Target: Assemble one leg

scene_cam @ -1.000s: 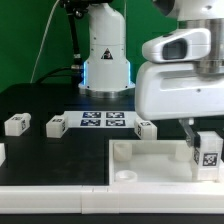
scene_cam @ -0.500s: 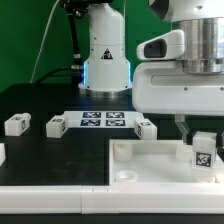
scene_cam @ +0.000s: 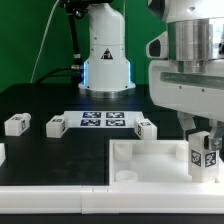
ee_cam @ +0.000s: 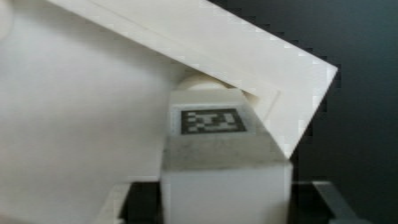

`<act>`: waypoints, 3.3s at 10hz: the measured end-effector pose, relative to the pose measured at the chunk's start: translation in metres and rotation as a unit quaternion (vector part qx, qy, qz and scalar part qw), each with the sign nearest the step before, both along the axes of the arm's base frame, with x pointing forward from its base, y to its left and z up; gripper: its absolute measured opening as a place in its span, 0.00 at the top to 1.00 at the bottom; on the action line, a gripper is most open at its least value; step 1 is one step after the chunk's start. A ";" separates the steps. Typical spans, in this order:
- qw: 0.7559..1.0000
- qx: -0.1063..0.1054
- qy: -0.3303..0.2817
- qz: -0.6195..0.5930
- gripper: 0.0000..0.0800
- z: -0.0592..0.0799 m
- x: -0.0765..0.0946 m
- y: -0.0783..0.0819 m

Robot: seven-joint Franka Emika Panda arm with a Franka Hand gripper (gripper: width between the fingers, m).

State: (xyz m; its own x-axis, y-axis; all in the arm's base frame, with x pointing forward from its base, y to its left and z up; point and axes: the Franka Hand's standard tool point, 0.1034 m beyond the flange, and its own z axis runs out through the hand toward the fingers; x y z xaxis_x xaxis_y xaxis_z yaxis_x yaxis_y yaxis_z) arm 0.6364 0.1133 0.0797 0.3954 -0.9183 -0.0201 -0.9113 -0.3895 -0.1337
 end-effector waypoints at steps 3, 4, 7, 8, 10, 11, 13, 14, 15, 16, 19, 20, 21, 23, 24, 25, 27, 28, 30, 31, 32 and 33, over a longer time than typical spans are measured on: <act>0.997 0.012 0.007 -0.082 0.63 0.000 -0.001 0.001; 0.998 0.011 0.006 -0.067 0.63 -0.001 -0.001 0.001; 0.999 -0.003 -0.002 0.042 0.23 0.000 -0.001 0.007; 0.995 -0.009 -0.005 0.103 0.20 0.001 0.000 0.008; 0.977 -0.020 -0.009 0.213 0.19 0.002 0.003 0.007; 0.965 -0.026 -0.013 0.261 0.19 0.001 0.003 0.005; 0.933 -0.040 -0.018 0.357 0.19 0.001 0.002 0.008; 0.915 -0.050 -0.021 0.401 0.19 0.001 0.002 0.010; 0.896 -0.054 -0.023 0.441 0.19 0.001 0.002 0.010; 0.875 -0.058 -0.025 0.480 0.19 0.001 0.002 0.009; 0.830 -0.067 -0.029 0.553 0.19 0.001 0.002 0.006; 0.831 -0.067 -0.029 0.552 0.33 0.001 0.002 0.006; 0.835 -0.066 -0.029 0.546 0.33 0.001 0.002 0.006; 0.844 -0.065 -0.028 0.532 0.57 0.001 0.002 0.006; 0.861 -0.062 -0.027 0.504 0.64 0.001 0.002 0.006; 0.893 -0.057 -0.027 0.446 0.64 0.001 0.002 0.005; 0.940 -0.045 -0.019 0.338 0.64 0.001 0.002 0.003; 0.959 -0.039 -0.015 0.281 0.64 0.001 0.002 0.002; 0.988 -0.021 -0.006 0.151 0.64 0.000 0.001 0.000; 0.996 -0.018 -0.002 0.092 0.64 0.000 0.000 0.002; 0.999 -0.017 -0.002 0.036 0.64 0.000 -0.001 0.003; 1.000 -0.018 0.001 -0.010 0.64 0.001 -0.001 0.003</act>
Offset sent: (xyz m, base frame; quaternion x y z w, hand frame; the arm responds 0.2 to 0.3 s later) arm 0.0000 0.0000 0.0000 0.0000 0.0000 0.0000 1.0000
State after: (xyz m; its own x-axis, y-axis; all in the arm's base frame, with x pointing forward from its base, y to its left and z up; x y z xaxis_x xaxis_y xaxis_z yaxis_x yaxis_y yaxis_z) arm 0.6354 0.1163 0.0802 0.3772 -0.9260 0.0119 -0.9190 -0.3759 -0.1187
